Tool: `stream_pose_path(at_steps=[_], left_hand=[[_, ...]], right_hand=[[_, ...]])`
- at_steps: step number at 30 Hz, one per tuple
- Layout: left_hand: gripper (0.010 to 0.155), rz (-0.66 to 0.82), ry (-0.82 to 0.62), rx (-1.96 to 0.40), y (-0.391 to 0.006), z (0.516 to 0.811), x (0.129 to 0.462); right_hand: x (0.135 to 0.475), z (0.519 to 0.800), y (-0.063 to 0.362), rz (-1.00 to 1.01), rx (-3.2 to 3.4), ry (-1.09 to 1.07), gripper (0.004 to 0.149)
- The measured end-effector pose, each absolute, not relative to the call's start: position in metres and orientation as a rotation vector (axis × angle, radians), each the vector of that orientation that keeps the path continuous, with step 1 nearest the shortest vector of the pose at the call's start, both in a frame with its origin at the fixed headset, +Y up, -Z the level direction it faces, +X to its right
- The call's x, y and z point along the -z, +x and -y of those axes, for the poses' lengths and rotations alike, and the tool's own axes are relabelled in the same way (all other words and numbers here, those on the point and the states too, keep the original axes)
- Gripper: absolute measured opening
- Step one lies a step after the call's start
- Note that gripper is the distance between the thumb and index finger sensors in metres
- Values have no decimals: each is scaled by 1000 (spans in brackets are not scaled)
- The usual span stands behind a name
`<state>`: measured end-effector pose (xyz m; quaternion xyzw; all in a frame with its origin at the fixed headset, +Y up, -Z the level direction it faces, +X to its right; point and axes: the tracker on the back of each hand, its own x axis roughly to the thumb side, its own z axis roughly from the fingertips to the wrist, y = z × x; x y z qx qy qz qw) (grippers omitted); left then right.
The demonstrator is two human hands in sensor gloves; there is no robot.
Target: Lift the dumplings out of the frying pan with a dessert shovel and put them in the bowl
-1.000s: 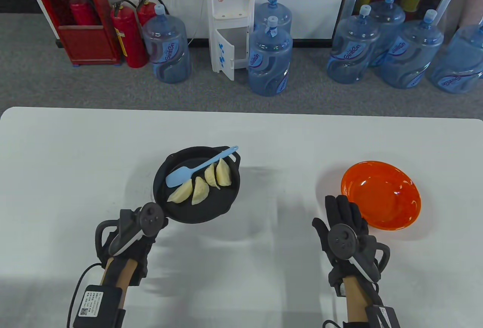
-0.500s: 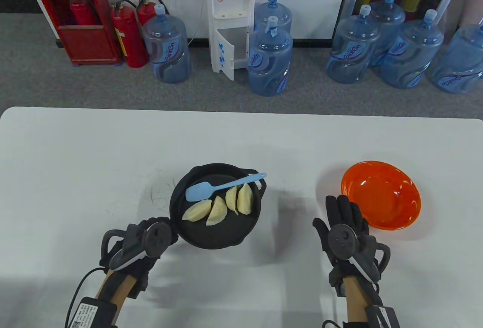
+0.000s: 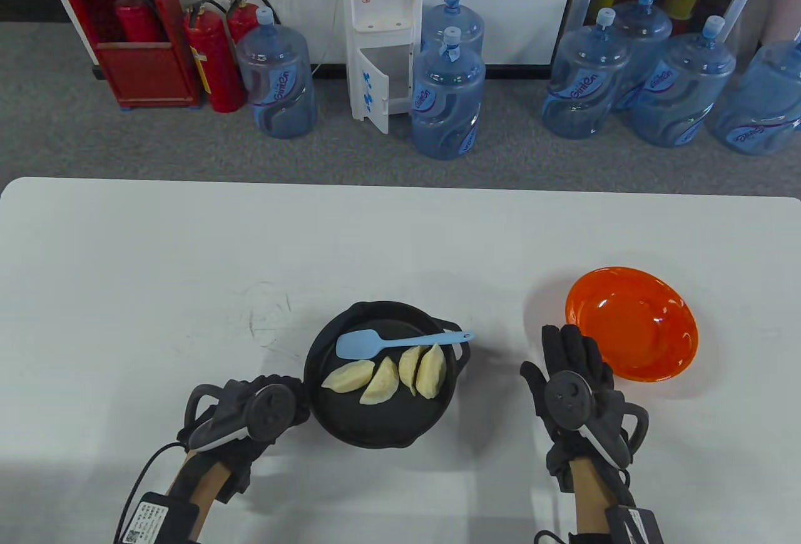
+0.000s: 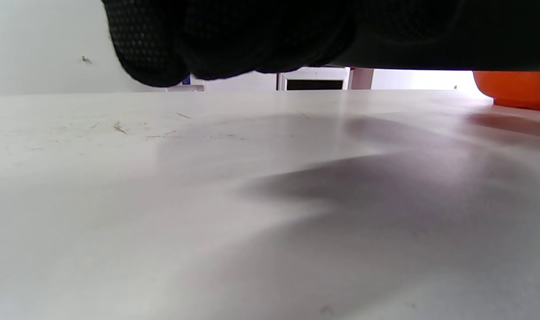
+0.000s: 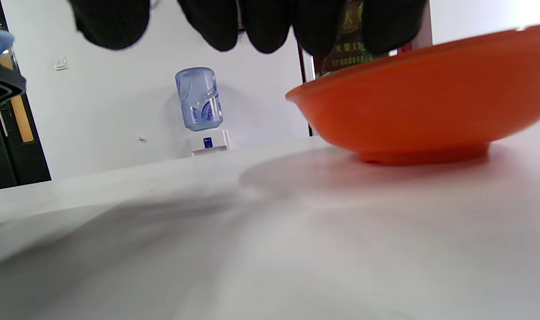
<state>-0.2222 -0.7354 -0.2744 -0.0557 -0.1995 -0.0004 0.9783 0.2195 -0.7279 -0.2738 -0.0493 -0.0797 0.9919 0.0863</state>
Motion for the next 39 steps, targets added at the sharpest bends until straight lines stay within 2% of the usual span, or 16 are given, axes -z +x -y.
stream_pose_path(at_steps=[7, 30, 39], left_hand=[[55, 450, -190, 34, -219, 749, 275], [56, 454, -278, 77, -217, 769, 277], [56, 449, -282, 102, -215, 768, 277]], right_hand=[[274, 728, 220, 226, -2969, -151, 71], [276, 725, 217, 236, -2965, -144, 71], [277, 723, 206, 233, -2997, -102, 71]])
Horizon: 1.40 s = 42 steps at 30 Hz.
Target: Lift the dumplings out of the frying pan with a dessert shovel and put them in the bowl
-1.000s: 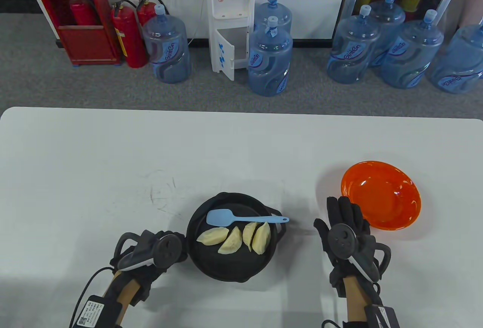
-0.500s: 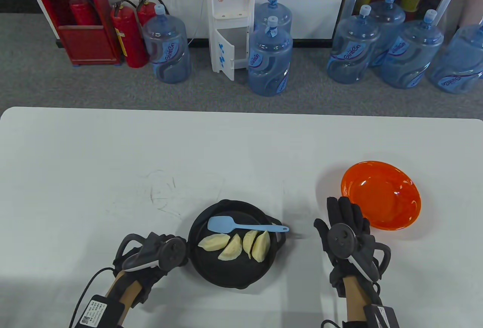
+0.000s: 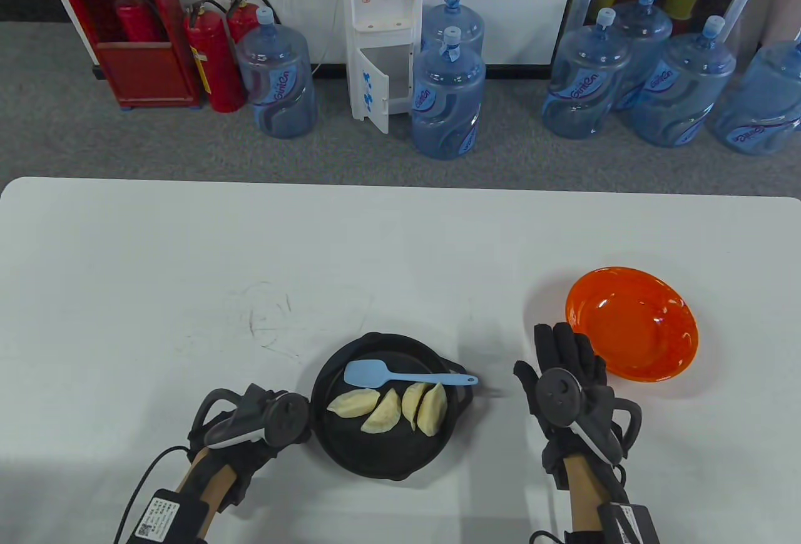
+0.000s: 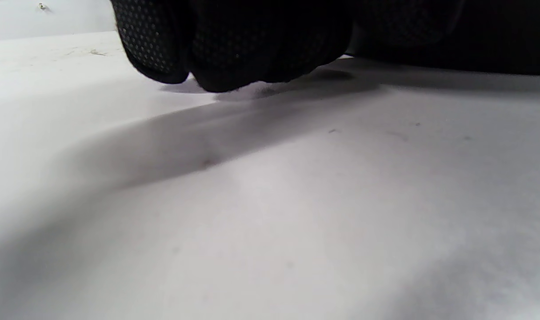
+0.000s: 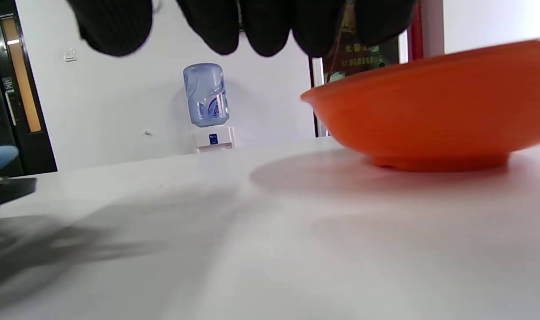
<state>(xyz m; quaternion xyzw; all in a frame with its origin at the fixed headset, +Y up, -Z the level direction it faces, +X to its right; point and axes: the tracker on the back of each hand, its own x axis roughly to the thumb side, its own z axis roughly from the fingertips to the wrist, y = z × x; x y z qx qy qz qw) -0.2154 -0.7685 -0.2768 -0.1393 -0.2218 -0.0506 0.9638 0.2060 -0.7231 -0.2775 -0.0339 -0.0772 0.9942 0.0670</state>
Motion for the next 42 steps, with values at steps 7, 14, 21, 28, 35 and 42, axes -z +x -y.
stream_pose_path(at_steps=[7, 14, 21, 28, 35, 42], left_hand=[[56, 447, -290, 110, -215, 769, 277], [56, 443, -295, 115, -214, 768, 277], [57, 443, -302, 115, -214, 768, 277], [57, 445, -308, 118, -214, 768, 277], [57, 444, -314, 115, -214, 768, 277], [57, 441, -319, 111, -214, 769, 278]], right_hand=[[277, 710, 181, 261, -2964, -15, 63], [291, 701, 118, 212, -3079, 206, 53], [308, 709, 63, -58, -3216, 335, 48], [316, 724, 39, -259, -3309, 369, 47], [320, 725, 34, -348, -3323, 336, 45], [322, 726, 35, -350, -3297, 347, 46]])
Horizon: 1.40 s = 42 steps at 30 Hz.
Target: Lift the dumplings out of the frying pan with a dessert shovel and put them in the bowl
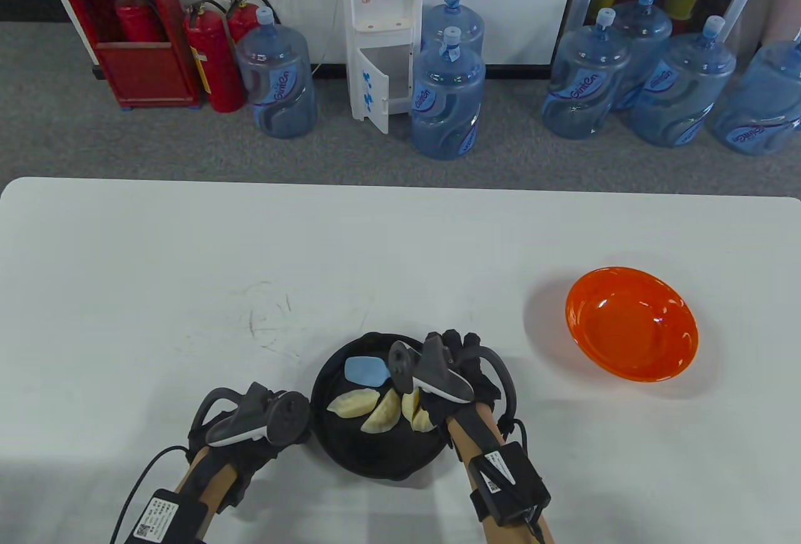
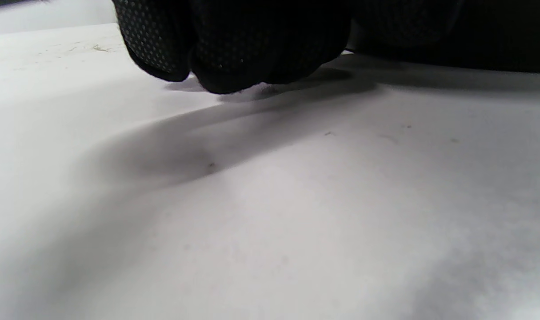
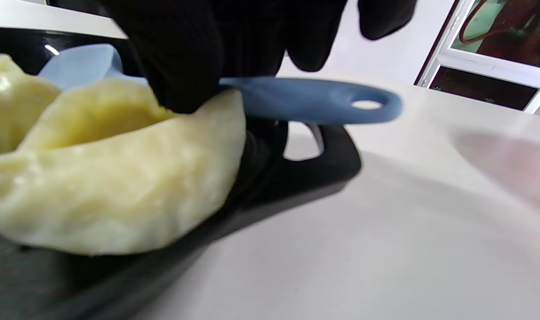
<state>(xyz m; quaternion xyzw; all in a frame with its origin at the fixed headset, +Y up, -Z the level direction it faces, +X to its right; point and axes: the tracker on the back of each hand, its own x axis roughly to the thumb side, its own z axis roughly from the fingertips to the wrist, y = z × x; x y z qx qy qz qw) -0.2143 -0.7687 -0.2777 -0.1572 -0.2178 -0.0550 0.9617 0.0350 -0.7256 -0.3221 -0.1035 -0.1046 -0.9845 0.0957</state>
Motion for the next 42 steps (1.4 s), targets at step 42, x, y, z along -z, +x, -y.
stream_pose_path(at_steps=[42], left_hand=[[57, 435, -326, 110, -214, 769, 278]], right_hand=[[269, 712, 37, -177, 2956, -543, 41]])
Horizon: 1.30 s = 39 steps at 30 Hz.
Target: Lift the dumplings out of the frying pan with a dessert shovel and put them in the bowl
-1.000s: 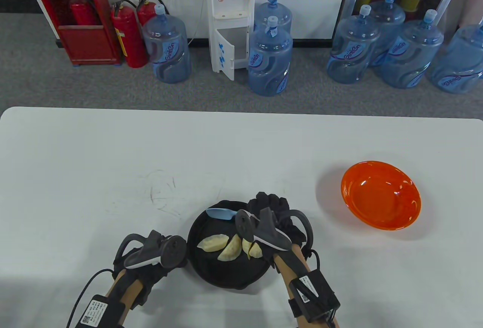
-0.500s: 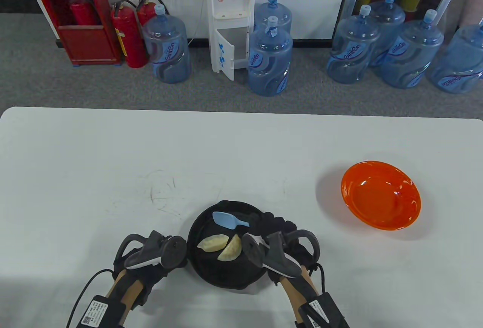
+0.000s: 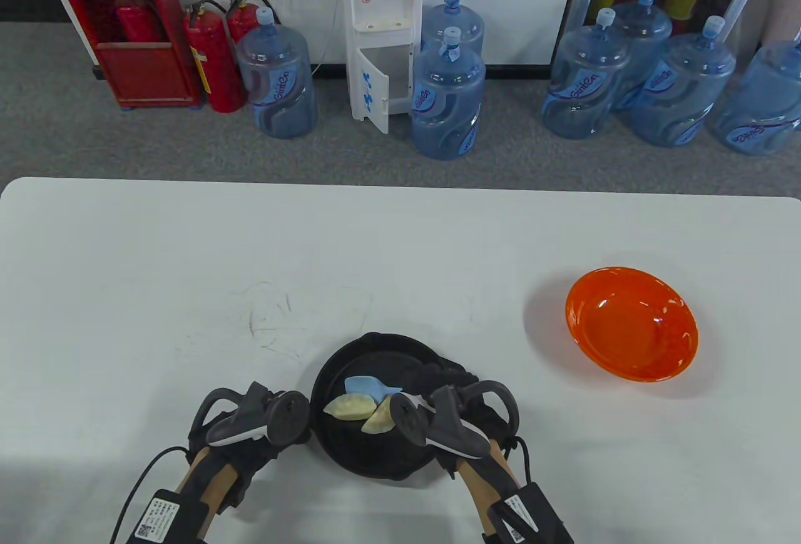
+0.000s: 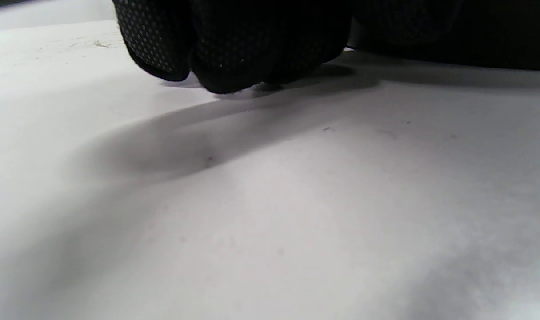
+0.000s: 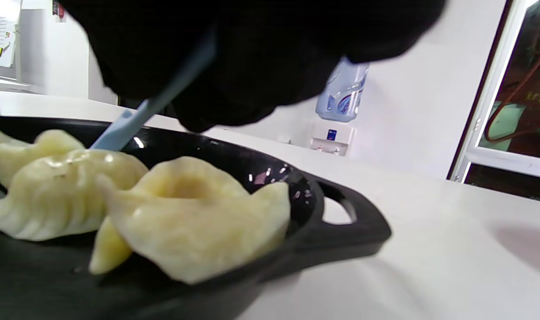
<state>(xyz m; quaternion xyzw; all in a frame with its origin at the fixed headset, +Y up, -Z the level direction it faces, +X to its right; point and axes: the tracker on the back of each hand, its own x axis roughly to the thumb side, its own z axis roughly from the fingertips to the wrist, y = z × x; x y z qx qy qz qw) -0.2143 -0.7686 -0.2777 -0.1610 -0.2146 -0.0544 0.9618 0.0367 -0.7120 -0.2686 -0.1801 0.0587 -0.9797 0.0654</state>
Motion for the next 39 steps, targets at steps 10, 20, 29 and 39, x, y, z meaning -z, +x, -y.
stream_pose_path(at_steps=[10, 20, 29, 39], left_hand=[[57, 432, -329, 112, -214, 768, 278], [57, 428, -332, 113, -214, 768, 278], [57, 426, -334, 115, -214, 768, 278], [58, 424, -333, 110, -214, 768, 278]], right_hand=[[252, 710, 29, -117, 2934, -597, 42], [240, 714, 26, 17, 2973, -595, 43], [244, 721, 28, 187, 3078, -598, 42], [263, 731, 51, 514, 3284, -558, 43]])
